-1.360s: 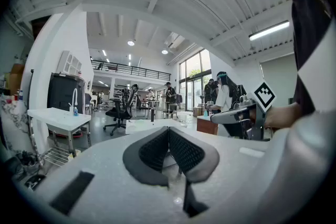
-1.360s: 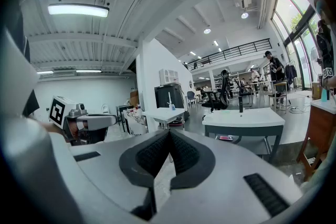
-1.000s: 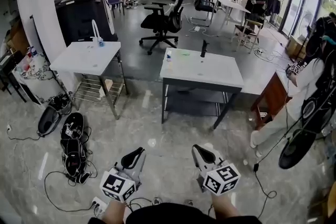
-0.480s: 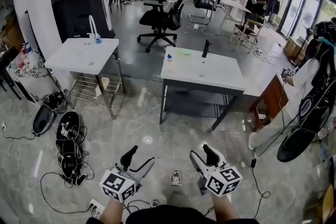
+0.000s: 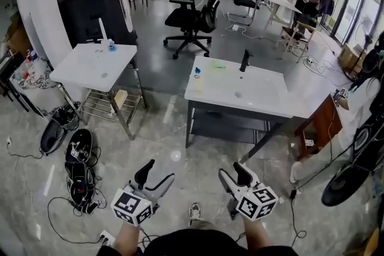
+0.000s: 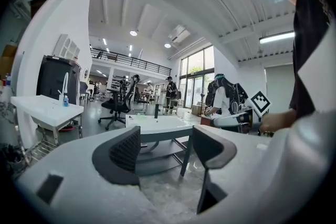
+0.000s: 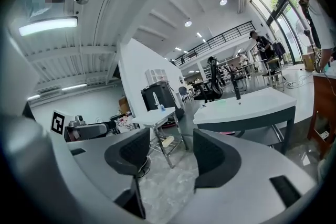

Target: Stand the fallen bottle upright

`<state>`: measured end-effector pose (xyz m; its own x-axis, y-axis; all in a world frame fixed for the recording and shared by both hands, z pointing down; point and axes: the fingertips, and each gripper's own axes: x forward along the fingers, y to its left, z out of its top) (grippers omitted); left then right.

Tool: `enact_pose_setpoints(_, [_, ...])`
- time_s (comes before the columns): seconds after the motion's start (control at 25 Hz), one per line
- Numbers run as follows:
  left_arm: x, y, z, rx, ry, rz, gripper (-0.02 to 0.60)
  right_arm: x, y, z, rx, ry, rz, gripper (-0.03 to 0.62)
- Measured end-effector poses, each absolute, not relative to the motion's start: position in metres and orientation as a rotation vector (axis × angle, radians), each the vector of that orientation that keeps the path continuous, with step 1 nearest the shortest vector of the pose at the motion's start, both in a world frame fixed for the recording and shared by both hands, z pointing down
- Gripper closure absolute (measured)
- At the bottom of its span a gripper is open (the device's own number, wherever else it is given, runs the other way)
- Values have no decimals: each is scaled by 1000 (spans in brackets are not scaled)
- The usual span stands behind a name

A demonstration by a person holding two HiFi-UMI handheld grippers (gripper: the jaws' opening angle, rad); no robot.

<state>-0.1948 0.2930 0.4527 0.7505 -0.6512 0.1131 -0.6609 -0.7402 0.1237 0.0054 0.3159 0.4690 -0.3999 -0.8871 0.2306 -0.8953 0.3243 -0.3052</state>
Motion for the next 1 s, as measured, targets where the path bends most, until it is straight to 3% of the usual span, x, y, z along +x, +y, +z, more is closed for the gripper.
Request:
enact_pose_setpoints(0.44, [-138, 201, 457, 2747, -1141, 123, 275, 64, 209, 484, 1631, -2590, 675, 353])
enact_pose_setpoints(1.0, [-158, 77, 488, 2674, -1146, 100, 275, 62, 86, 493, 1654, -2554, 697, 358])
